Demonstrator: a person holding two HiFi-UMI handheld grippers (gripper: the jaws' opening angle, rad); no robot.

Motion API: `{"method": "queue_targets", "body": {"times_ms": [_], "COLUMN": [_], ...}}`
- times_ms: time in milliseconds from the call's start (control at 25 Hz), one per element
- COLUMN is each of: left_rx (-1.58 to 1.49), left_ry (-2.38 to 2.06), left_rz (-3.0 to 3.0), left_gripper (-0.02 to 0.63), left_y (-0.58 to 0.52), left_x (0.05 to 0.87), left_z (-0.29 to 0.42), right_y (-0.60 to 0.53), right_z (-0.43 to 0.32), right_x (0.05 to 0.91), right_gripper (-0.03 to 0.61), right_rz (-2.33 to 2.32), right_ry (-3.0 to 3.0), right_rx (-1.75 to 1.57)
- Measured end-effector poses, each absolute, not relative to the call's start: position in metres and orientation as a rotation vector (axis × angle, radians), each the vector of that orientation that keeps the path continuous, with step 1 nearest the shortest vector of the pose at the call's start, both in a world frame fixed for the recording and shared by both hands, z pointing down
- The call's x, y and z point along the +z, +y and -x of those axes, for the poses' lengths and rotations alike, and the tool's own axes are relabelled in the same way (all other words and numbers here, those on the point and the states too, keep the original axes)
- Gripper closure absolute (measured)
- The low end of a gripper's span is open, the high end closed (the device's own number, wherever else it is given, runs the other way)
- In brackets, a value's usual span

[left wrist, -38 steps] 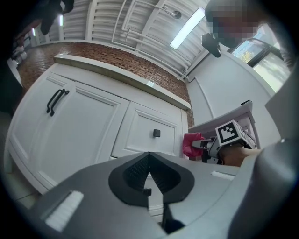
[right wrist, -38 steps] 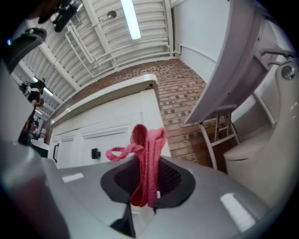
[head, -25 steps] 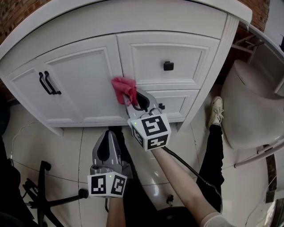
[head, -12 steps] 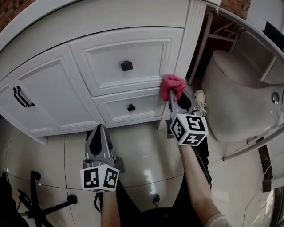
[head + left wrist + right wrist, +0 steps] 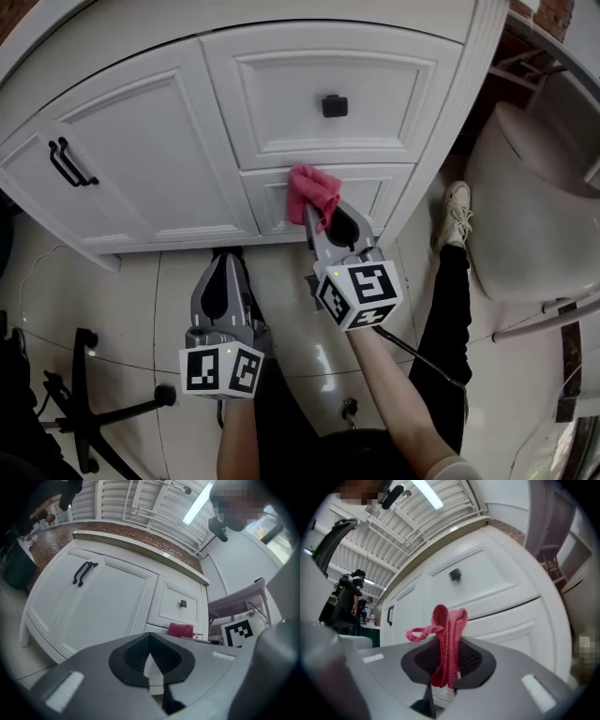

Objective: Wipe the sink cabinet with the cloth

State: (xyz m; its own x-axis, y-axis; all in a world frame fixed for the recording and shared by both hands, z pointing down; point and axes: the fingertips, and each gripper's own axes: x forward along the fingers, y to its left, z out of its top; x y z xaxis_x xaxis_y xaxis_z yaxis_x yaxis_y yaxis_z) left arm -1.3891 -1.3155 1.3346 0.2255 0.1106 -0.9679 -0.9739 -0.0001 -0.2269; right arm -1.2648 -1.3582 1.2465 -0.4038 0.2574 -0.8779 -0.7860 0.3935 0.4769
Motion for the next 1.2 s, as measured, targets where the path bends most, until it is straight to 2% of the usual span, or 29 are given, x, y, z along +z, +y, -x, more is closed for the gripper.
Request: {"method": "queue_targets", "body": {"times_ms": [160, 320, 520, 960, 1200], "left_rx": [1.132, 1.134, 1.128, 0.968, 0.958], "left_ry": [0.986, 1.008, 0.995, 0.951, 0.952], "left_rz": [1.227, 1.235, 1.266, 1.277, 1.266], "left_gripper": [0.598, 0.598, 0.598, 0.598, 0.598], "left_y": [-1.316, -1.324, -1.335, -1.352, -1.359], "left_x": [1.337, 1.331, 1.318, 1.301, 1.296], "left_z": [1.423, 1.438, 1.42, 1.317, 1.301], "right_y": [-1.369, -1.371, -1.383, -1.423, -1.453], "right_z": [1.366, 1.37, 1.297, 1.129, 1.069], "right_x": [1.24, 1.228, 1.226, 1.22, 1.227], "right_gripper": [0.515, 0.515, 0.515, 0.514, 0.515], "right_rz": [0.474, 0.506, 0.591, 0.682, 0.782], "right_ry": [1.708, 1.67, 1.546, 1.412, 1.378], "right_rx": [1.352, 1.38, 1.311, 1.141, 1.032]}}
